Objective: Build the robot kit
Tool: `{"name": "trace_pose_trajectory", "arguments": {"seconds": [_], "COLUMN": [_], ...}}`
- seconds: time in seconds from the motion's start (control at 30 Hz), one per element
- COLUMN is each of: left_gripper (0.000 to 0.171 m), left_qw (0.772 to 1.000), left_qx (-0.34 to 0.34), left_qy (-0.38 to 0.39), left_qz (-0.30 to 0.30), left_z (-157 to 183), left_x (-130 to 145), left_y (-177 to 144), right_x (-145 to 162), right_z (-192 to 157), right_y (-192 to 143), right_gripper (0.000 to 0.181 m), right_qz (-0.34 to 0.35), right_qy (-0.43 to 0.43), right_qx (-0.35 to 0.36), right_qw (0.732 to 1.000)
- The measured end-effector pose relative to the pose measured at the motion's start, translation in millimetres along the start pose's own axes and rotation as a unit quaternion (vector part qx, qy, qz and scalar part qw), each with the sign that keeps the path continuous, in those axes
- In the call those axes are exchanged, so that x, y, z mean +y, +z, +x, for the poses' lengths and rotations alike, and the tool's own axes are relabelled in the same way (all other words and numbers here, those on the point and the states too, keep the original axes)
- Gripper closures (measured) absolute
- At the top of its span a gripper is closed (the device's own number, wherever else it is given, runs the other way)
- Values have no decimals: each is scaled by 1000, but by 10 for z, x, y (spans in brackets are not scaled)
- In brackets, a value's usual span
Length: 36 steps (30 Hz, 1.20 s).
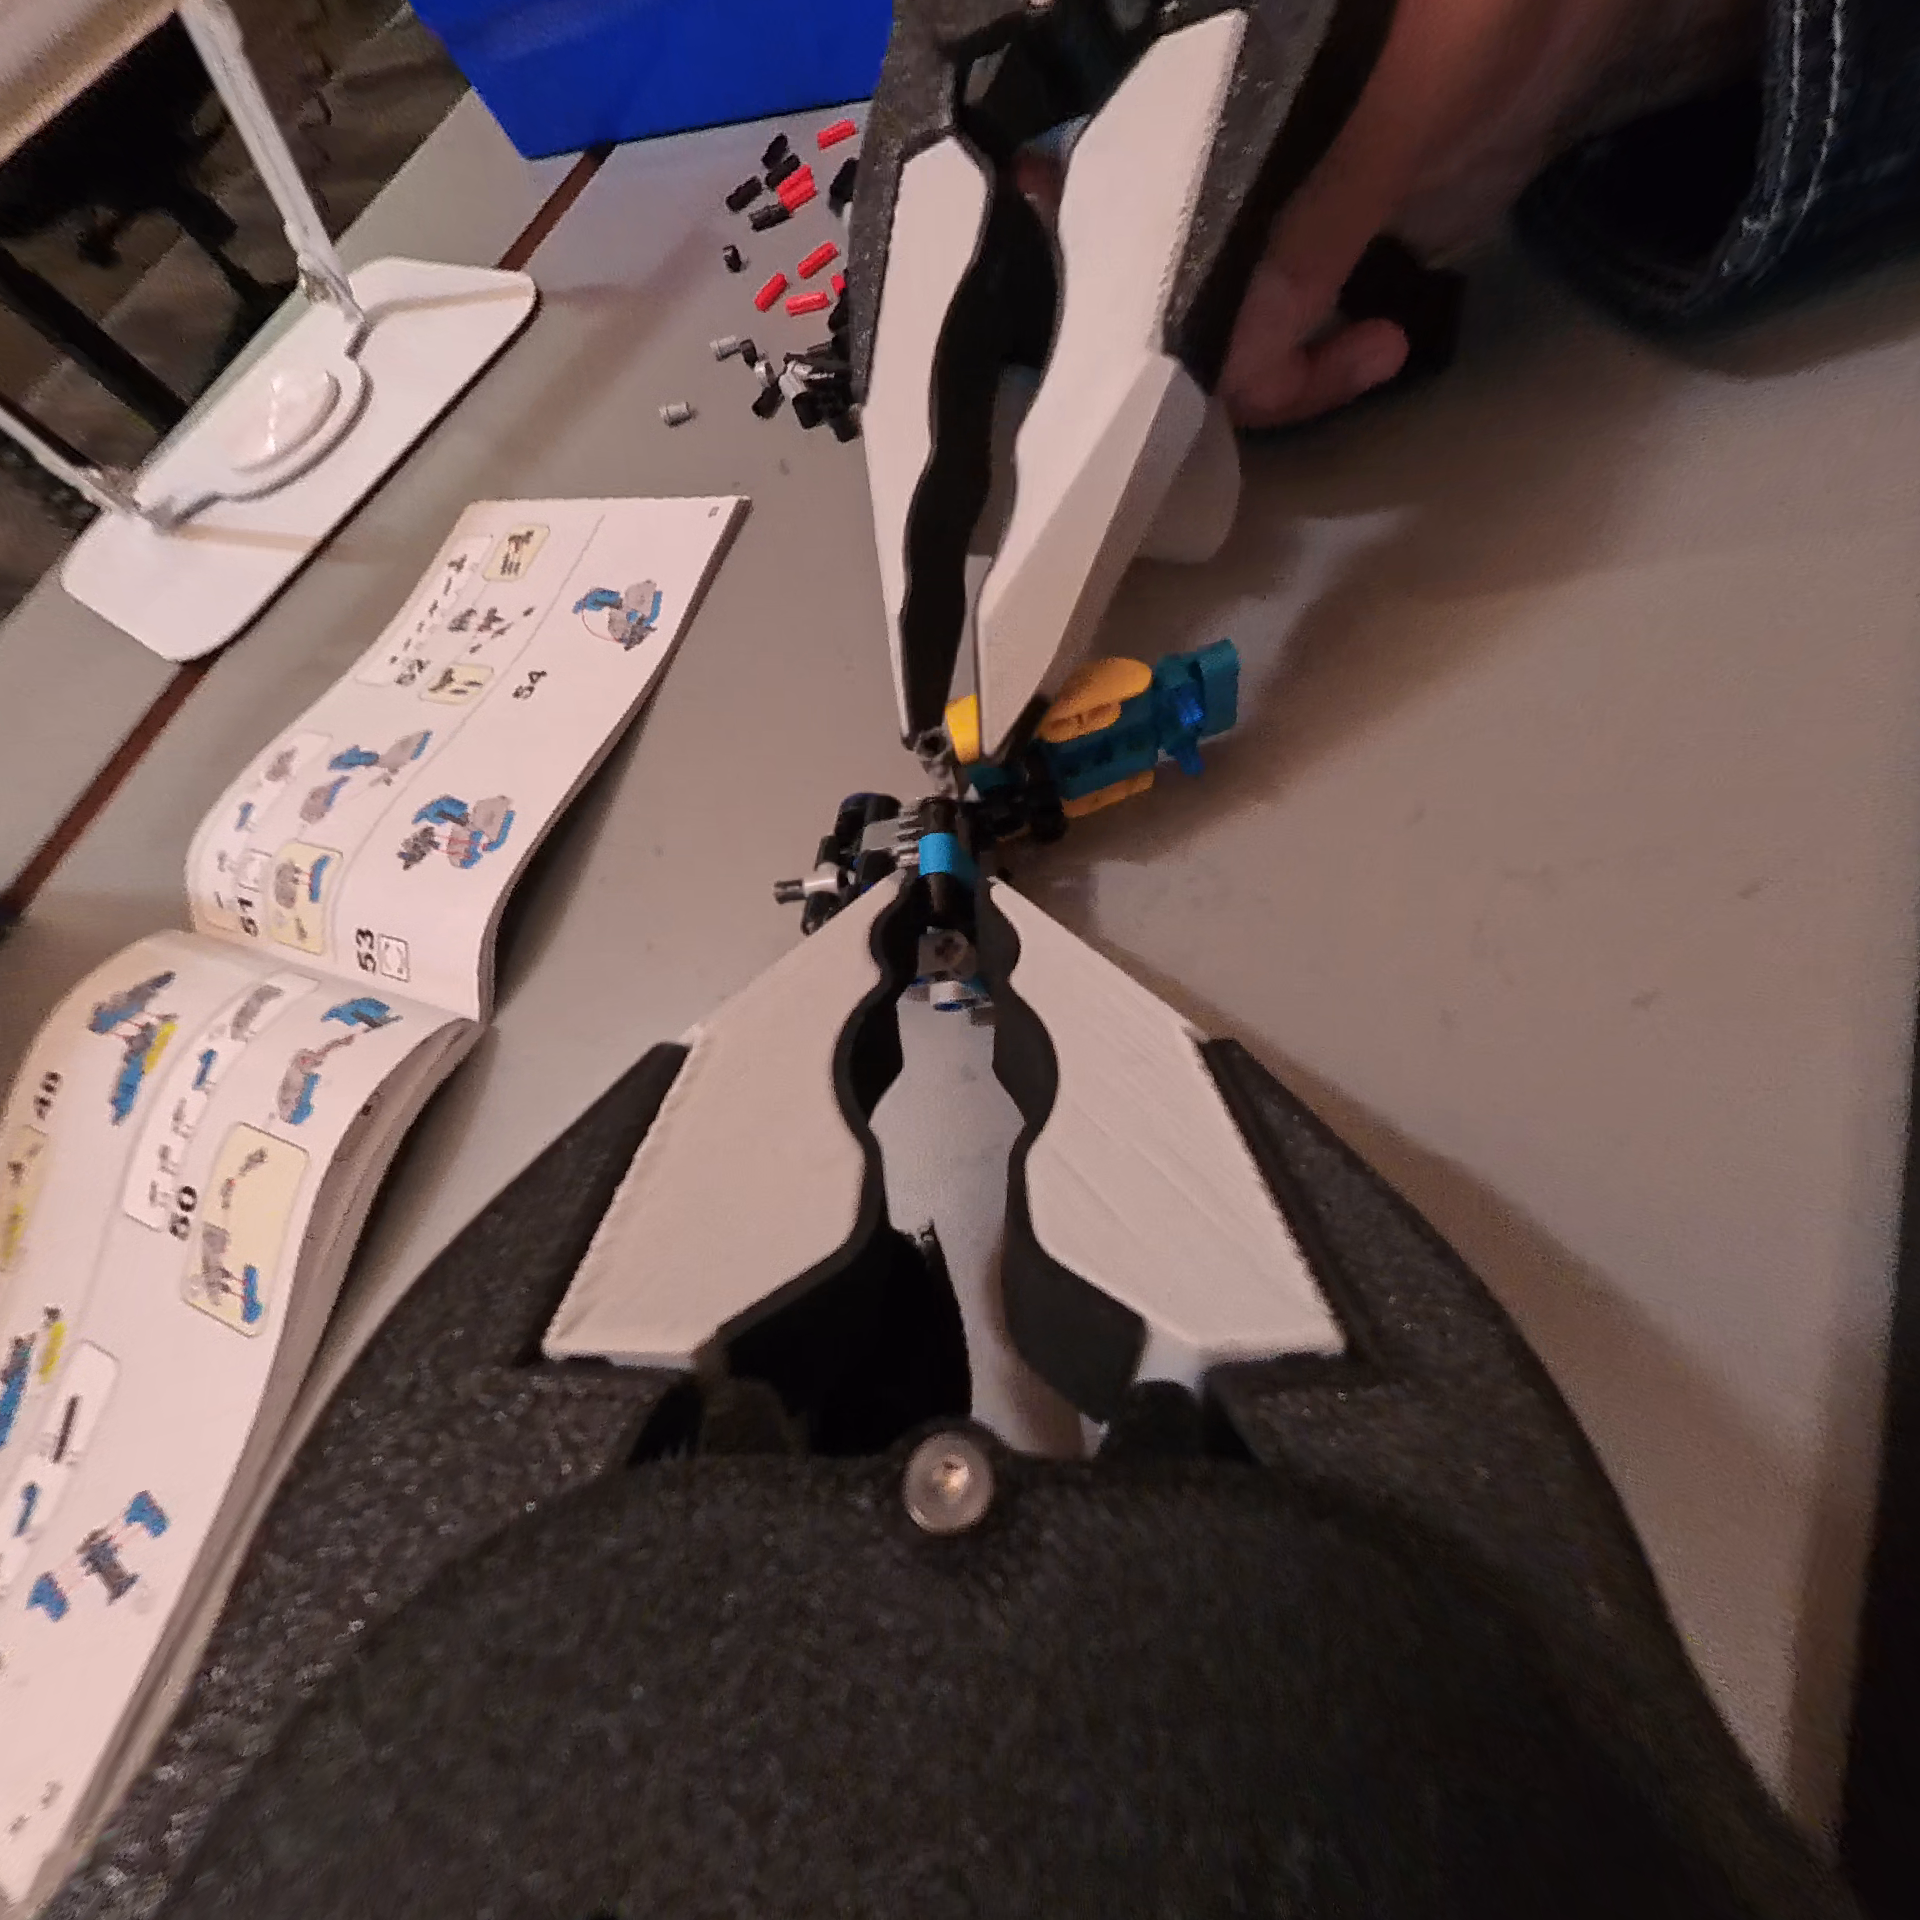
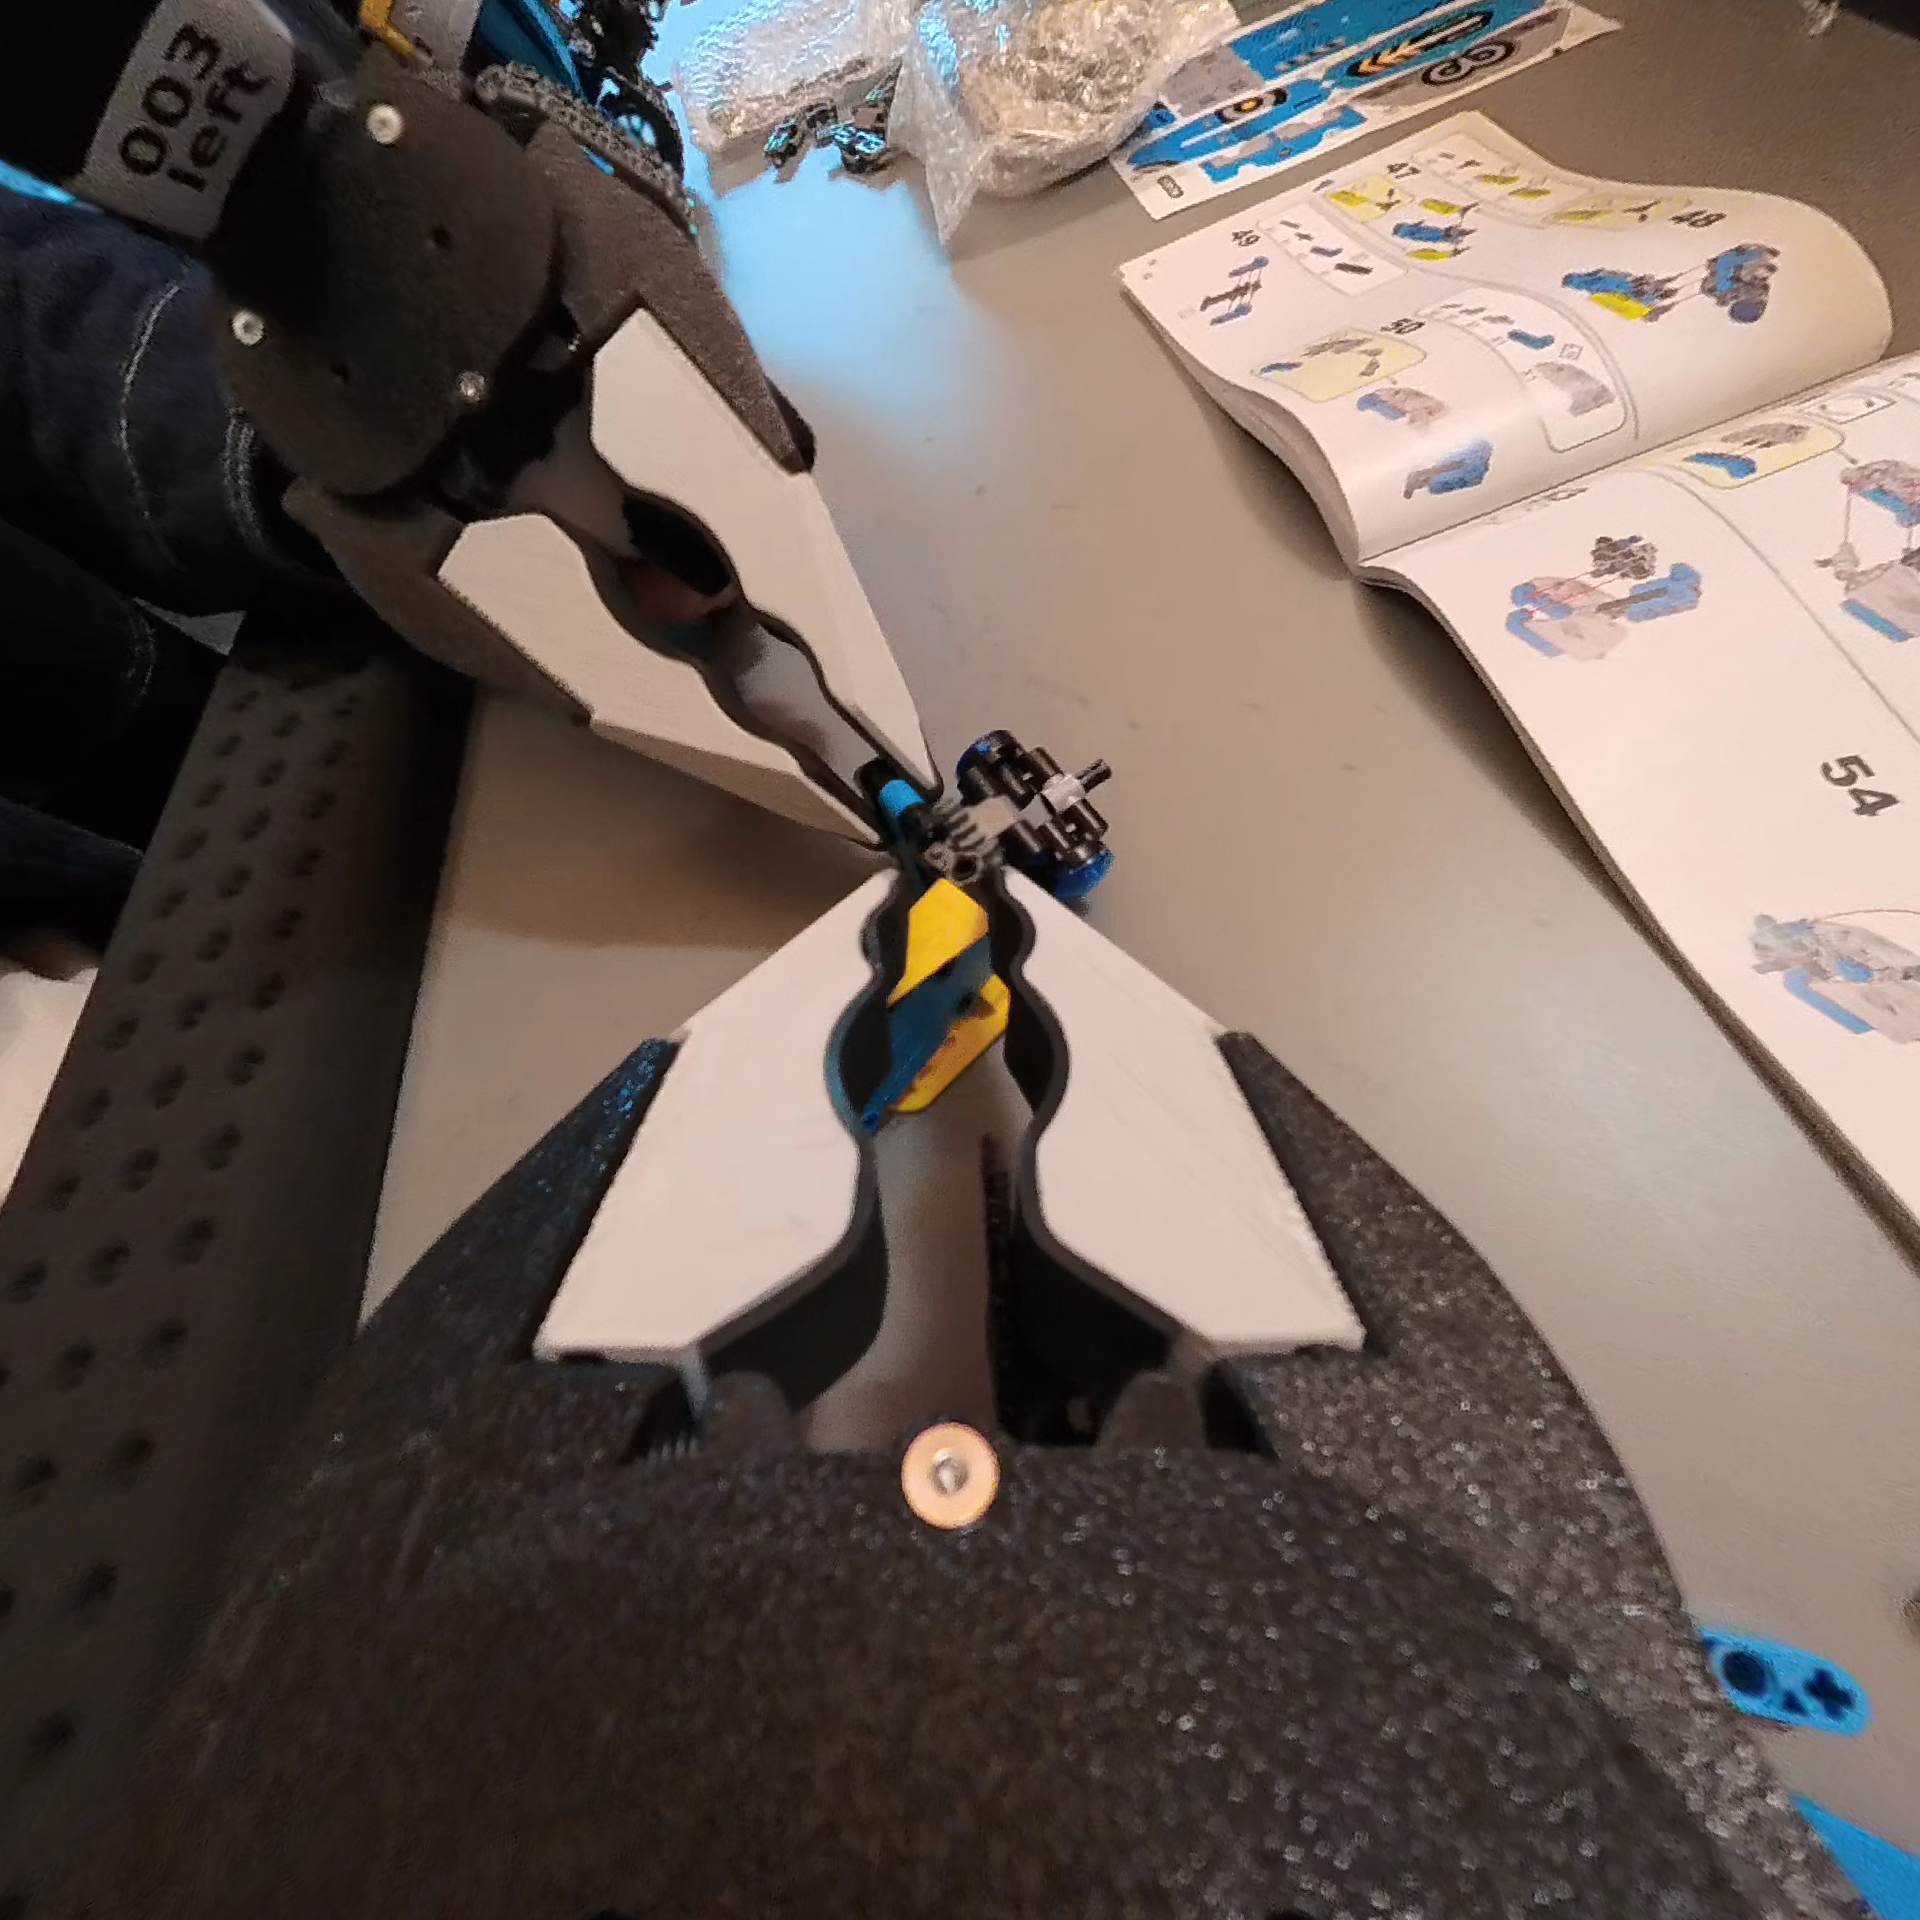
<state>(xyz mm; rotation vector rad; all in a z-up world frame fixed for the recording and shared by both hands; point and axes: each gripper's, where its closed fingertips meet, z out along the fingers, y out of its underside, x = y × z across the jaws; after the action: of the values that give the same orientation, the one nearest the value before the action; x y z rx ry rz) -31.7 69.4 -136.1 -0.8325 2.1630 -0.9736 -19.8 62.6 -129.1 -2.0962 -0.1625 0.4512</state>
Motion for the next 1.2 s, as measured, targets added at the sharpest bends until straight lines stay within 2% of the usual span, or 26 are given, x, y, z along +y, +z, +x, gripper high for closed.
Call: {"name": "trace_pose_trajectory", "arguments": {"seconds": [0.27,0.43,0.6,0.7,0.77,0.9,0.97,1.03,1.07,1.2], "left_gripper": [163,163,163,163,163,163,163,163,162,161], "left_qw": [999,997,997,997,997,996,996,997,997,998], "left_qx": [3,-11,-36,-39,-37,-28,-28,-31,-34,-37], "left_qy": [-40,-71,-67,-58,-60,-78,-78,-68,-61,-46], "left_qz": [0,-10,-16,-19,-19,-15,-15,-16,-15,-12], "left_z": [-16,-22,-18,-10,-12,-22,-19,-14,-12,-8], "left_x": [-21,-47,-87,-91,-82,-74,-72,-73,-73,-68], "left_y": [29,64,99,123,121,119,116,115,115,115], "right_x": [-24,-30,-26,-9,-25,-81,8,175,214,206], "right_z": [85,127,160,161,144,236,279,209,166,-28], "right_y": [-12,-28,-54,-95,-140,-358,-422,-393,-375,-235], "right_gripper": [172,173,174,173,157,152,144,128,127,117], "right_qz": [17,42,56,53,55,67,37,-19,-33,-46], "right_qy": [41,144,174,155,152,153,154,157,151,94], "right_qx": [36,19,32,42,32,44,53,37,31,20], "right_qw": [998,989,983,986,986,985,986,987,988,994]}}
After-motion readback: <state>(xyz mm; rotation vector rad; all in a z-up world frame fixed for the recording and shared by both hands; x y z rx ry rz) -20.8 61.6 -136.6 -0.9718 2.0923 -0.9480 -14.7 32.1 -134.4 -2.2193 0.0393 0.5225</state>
